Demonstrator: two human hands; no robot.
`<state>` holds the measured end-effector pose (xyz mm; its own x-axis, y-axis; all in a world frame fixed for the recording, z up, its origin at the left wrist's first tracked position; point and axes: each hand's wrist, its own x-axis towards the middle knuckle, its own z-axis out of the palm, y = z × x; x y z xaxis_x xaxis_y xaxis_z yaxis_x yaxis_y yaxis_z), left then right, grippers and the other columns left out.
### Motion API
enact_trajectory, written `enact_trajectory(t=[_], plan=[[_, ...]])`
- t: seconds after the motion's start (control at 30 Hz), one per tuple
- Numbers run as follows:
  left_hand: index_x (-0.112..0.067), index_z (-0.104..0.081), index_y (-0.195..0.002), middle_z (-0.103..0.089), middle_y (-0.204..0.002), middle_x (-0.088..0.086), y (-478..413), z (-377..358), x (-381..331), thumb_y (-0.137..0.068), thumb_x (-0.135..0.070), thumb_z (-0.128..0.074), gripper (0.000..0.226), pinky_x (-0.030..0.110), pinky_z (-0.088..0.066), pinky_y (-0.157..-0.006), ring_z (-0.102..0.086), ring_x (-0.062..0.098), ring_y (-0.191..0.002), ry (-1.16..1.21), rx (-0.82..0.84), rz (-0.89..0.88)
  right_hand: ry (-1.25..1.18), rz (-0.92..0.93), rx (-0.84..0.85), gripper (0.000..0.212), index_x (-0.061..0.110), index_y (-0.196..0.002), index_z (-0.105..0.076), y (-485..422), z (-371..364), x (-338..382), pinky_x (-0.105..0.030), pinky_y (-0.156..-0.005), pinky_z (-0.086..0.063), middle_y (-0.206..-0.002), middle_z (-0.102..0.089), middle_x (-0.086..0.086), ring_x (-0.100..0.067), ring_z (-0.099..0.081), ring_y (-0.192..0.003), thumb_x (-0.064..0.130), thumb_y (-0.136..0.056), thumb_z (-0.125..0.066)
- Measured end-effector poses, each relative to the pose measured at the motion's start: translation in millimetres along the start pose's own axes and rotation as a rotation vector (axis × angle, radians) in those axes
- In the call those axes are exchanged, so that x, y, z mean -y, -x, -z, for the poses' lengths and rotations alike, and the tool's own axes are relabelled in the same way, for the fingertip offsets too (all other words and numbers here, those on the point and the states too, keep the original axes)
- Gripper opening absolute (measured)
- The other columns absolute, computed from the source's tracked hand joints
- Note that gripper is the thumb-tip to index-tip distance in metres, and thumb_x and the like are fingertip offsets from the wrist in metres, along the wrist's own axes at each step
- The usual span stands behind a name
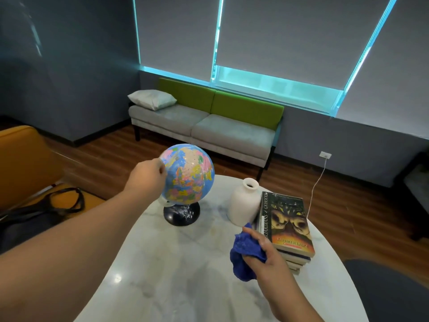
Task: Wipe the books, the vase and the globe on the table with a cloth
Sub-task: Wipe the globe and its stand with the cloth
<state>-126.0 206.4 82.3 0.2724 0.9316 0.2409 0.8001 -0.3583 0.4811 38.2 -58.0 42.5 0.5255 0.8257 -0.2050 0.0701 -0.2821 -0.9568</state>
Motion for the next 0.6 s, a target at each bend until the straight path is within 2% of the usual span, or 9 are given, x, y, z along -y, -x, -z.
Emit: enact_trajectory(t=[0.13, 0.27, 0.3, 0.37, 0.5, 0.6], plan=[[-0.017, -0.061, -0.086, -0.065, -0.086, 0.005, 39, 13, 17, -0.092, -0.022, -0.057, 0.008, 0.032, -0.045, -0.070, -0.057, 0.027, -0.083, 0.087, -0.038, -0.024, 0.033, 0.008, -0.005, 0.049, 0.035, -0.119, -0.057, 6, 3, 4, -0.020, -0.080, -0.050, -0.119, -0.054, 0.012, -0.002, -0.056, -0.096, -0.003, -0.089, -0.057], [-0.022, -0.061, -0.085, -0.065, -0.082, -0.003, 92, 33, 32, -0.089, -0.019, -0.064, 0.006, 0.030, -0.044, -0.067, -0.060, 0.020, -0.079, 0.138, -0.034, -0.071, 0.040, 0.038, -0.032, 0.046, 0.034, -0.120, -0.057, 10, 9, 5, -0.008, -0.068, -0.047, -0.113, -0.053, 0.017, 0.005, -0.052, -0.092, 0.000, -0.089, -0.060], [-0.023, -0.061, -0.084, -0.064, -0.080, -0.006, 105, 38, 33, -0.089, -0.019, -0.065, 0.007, 0.031, -0.046, -0.067, -0.060, 0.018, -0.076, 0.154, -0.029, -0.071, 0.043, 0.037, -0.036, 0.046, 0.036, -0.120, -0.057, 11, 11, 5, -0.011, -0.072, -0.047, -0.116, -0.053, 0.015, 0.005, -0.051, -0.094, 0.002, -0.089, -0.061], [-0.027, -0.060, -0.081, -0.064, -0.077, -0.011, 130, 47, 38, -0.088, -0.017, -0.066, 0.013, 0.032, -0.050, -0.066, -0.060, 0.011, -0.073, 0.176, -0.033, -0.062, 0.031, 0.040, -0.041, 0.045, 0.040, -0.118, -0.058, 12, 13, 6, -0.025, -0.083, -0.051, -0.121, -0.054, 0.012, 0.000, -0.053, -0.100, 0.005, -0.090, -0.062], [-0.035, -0.057, -0.078, -0.062, -0.079, -0.019, 167, 64, 45, -0.087, -0.014, -0.066, 0.025, 0.018, -0.046, -0.064, -0.059, 0.000, -0.076, 0.190, 0.002, -0.053, -0.015, 0.086, -0.050, 0.047, 0.047, -0.109, -0.055, 14, 12, 15, -0.022, -0.077, -0.046, -0.108, -0.051, 0.025, 0.000, -0.052, -0.096, 0.004, -0.090, -0.061], [-0.038, -0.058, -0.081, -0.062, -0.081, -0.021, 184, 76, 54, -0.087, -0.014, -0.067, 0.026, 0.009, -0.040, -0.062, -0.059, -0.005, -0.079, 0.169, 0.050, -0.077, -0.079, 0.093, -0.049, 0.049, 0.048, -0.113, -0.049, 13, 6, 20, -0.024, -0.079, -0.047, -0.104, -0.050, 0.029, -0.003, -0.055, -0.095, 0.006, -0.091, -0.061]])
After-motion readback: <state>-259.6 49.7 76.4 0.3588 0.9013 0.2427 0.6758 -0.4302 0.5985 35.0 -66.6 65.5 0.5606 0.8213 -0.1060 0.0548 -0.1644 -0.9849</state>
